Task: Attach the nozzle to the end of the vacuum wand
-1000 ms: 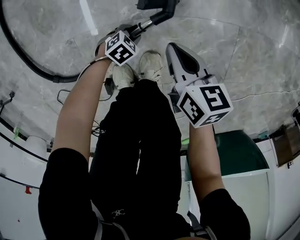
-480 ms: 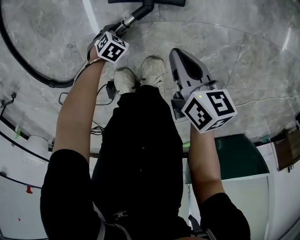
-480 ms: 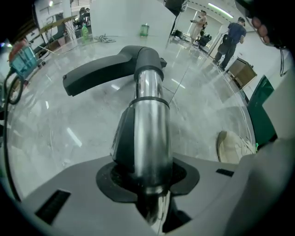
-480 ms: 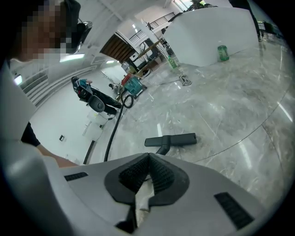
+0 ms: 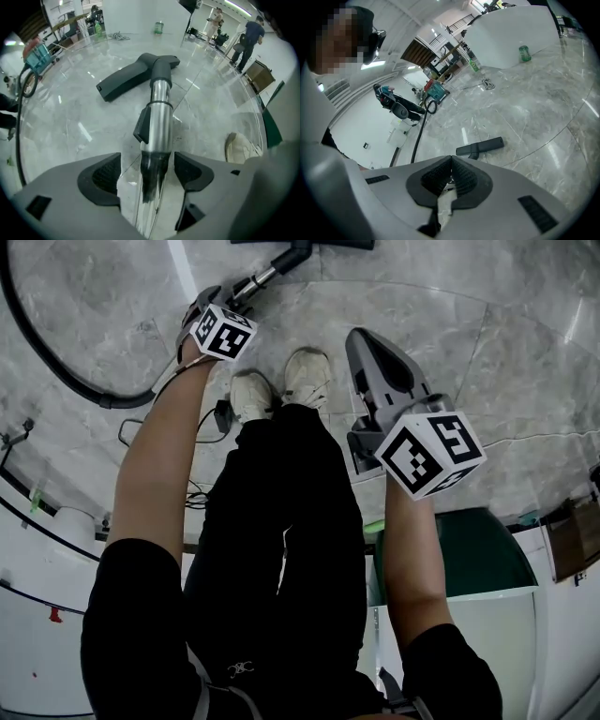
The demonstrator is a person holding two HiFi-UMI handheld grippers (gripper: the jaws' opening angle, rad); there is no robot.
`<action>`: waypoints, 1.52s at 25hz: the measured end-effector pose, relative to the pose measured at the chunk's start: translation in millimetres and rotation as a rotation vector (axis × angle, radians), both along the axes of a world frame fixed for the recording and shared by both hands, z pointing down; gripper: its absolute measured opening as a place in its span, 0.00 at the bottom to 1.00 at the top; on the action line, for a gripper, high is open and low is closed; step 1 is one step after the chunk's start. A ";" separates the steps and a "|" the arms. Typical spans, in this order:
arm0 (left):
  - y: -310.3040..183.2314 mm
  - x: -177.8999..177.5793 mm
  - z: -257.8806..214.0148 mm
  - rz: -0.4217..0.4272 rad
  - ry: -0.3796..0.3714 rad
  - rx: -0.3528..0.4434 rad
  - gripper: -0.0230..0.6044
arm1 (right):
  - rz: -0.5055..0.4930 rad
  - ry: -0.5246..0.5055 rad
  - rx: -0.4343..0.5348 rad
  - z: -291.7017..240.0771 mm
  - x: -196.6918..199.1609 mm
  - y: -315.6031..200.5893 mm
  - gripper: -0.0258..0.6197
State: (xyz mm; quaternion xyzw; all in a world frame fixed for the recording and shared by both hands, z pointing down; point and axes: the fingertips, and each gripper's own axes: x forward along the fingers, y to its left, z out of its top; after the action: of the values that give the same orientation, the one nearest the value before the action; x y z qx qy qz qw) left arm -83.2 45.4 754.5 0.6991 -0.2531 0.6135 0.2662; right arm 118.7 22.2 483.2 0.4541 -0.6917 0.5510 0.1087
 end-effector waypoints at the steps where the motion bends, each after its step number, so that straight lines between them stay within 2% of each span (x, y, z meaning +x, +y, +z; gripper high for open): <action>1: -0.9 -1.5 -7.6 0.009 0.002 0.006 0.58 | 0.005 0.010 0.000 -3.1 1.7 1.4 0.06; 4: -3.7 5.9 -59.8 0.012 0.066 0.033 0.57 | 0.001 0.093 0.039 -24.7 6.8 8.3 0.06; 5: -4.9 13.7 -89.4 0.023 0.114 0.057 0.50 | -0.020 0.142 0.066 -36.0 6.3 11.2 0.06; 6: -8.3 22.1 -124.2 0.025 0.172 0.096 0.06 | -0.042 0.195 0.091 -48.6 5.5 13.7 0.06; 8: -19.8 35.7 -200.2 -0.037 0.299 0.169 0.05 | -0.058 0.286 0.125 -77.7 4.6 15.8 0.06; 10: -35.2 41.4 -277.3 -0.151 0.399 0.230 0.05 | -0.042 0.349 0.161 -114.9 5.8 11.7 0.06; 12: -46.5 43.8 -350.5 -0.222 0.439 0.298 0.05 | -0.007 0.377 0.207 -161.4 6.1 4.8 0.06; 16: -45.1 48.9 -492.0 -0.265 0.483 0.388 0.05 | 0.093 0.385 0.303 -270.7 1.1 -0.7 0.06; 20: -67.0 50.7 -625.3 -0.329 0.559 0.484 0.05 | 0.167 0.391 0.453 -393.5 0.0 -29.2 0.06; 24: -71.1 46.3 -758.2 -0.294 0.548 0.600 0.05 | 0.172 0.449 0.560 -518.7 -2.7 -28.6 0.06; 26: -66.5 45.8 -819.9 -0.291 0.566 0.642 0.05 | 0.198 0.474 0.600 -574.8 1.4 -18.1 0.06; 31: -65.5 58.4 -958.4 -0.257 0.613 0.782 0.05 | 0.303 0.395 0.702 -697.2 12.2 -12.1 0.06; 35: -60.6 59.9 -1029.8 -0.225 0.641 0.862 0.05 | 0.326 0.282 0.780 -767.8 2.4 -11.6 0.06; 38: -52.5 58.9 -1069.1 -0.215 0.665 0.909 0.05 | 0.306 0.261 0.833 -806.1 -4.9 -2.2 0.06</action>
State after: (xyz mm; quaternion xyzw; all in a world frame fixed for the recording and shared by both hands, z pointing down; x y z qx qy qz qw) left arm -24.4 -7.0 -314.6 0.8691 -0.4638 0.1596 0.0649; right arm 113.7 20.0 -322.9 0.6215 -0.7597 0.1740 -0.0796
